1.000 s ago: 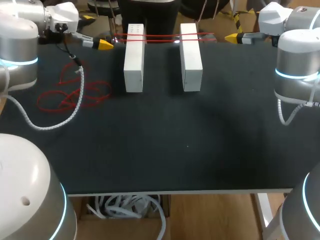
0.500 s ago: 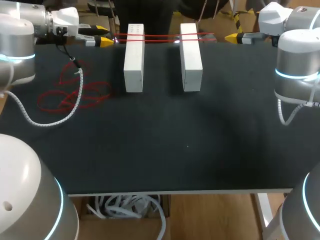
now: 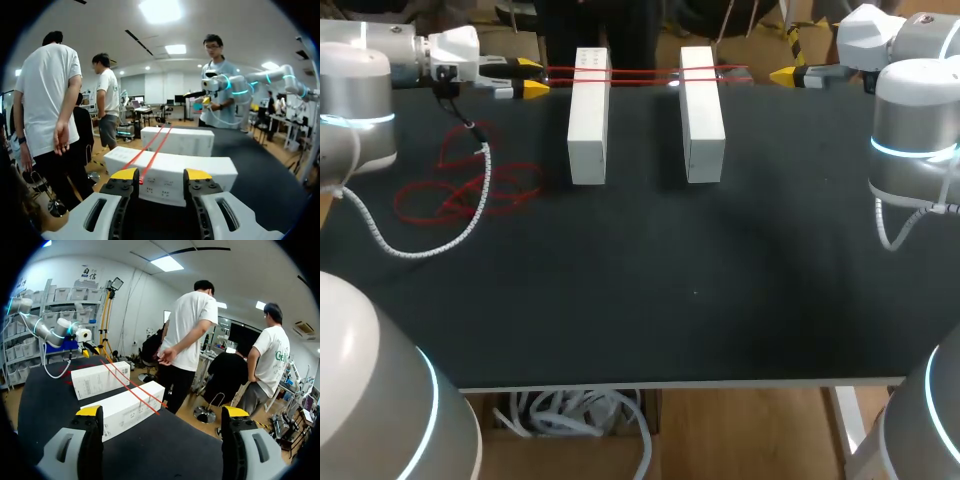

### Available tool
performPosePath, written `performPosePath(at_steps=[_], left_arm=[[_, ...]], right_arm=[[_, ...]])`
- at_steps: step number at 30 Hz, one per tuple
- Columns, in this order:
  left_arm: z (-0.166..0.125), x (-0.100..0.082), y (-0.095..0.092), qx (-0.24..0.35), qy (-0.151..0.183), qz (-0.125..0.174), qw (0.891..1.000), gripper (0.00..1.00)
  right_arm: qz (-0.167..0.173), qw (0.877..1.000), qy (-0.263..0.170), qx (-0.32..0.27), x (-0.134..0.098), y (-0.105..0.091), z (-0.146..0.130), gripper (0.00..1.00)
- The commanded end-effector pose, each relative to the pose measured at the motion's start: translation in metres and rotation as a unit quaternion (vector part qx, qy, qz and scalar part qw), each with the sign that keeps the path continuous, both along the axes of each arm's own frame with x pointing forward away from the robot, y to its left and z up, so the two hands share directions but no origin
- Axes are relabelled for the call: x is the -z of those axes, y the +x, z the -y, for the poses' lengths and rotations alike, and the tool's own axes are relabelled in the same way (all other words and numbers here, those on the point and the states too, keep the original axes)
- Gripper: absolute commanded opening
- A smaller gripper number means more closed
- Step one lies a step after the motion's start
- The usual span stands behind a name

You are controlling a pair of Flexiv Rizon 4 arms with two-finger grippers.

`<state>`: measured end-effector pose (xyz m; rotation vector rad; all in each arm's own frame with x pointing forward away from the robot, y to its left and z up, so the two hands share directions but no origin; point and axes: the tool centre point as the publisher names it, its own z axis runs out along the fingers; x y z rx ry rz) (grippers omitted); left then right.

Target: Grab the tape and strap the tape.

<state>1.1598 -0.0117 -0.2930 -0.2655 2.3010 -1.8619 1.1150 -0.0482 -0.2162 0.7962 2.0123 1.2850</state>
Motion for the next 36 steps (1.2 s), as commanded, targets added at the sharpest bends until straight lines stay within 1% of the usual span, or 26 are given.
performPosePath(at_steps=[1,6,9,15,17,21,25,36], left_arm=[[-0.003,0.006,0.011,0.035,-0.008,-0.005,0.999,0.36],[-0.004,0.011,0.016,0.043,-0.012,-0.003,0.999,0.34],[-0.004,0.013,0.018,0.046,-0.014,-0.003,0.999,0.35],[-0.003,0.016,0.023,0.054,-0.016,-0.001,0.998,0.33],[-0.003,0.018,0.025,0.056,-0.017,0.001,0.998,0.31],[-0.002,0.02,0.028,0.061,-0.018,0.006,0.998,0.25],[-0.002,0.022,0.029,0.062,-0.021,0.012,0.998,0.22],[0.002,0.026,0.034,0.069,-0.022,0.02,0.997,0.2]], right_arm=[[0.0,1.0,0.001,-0.001,0.0,0.0,0.001,1.0],[0.0,1.0,0.001,-0.001,0.0,0.0,0.001,1.0],[0.0,1.0,0.001,-0.001,0.0,0.0,0.001,1.0],[0.0,1.0,0.001,-0.001,0.0,0.0,0.001,1.0],[0.0,1.0,0.001,-0.001,0.0,0.0,0.001,1.0],[0.0,1.0,0.001,-0.001,0.0,0.0,0.001,1.0],[0.0,1.0,0.001,-0.001,0.0,0.0,0.001,1.0],[0.0,1.0,0.001,-0.001,0.0,0.0,0.001,1.0]])
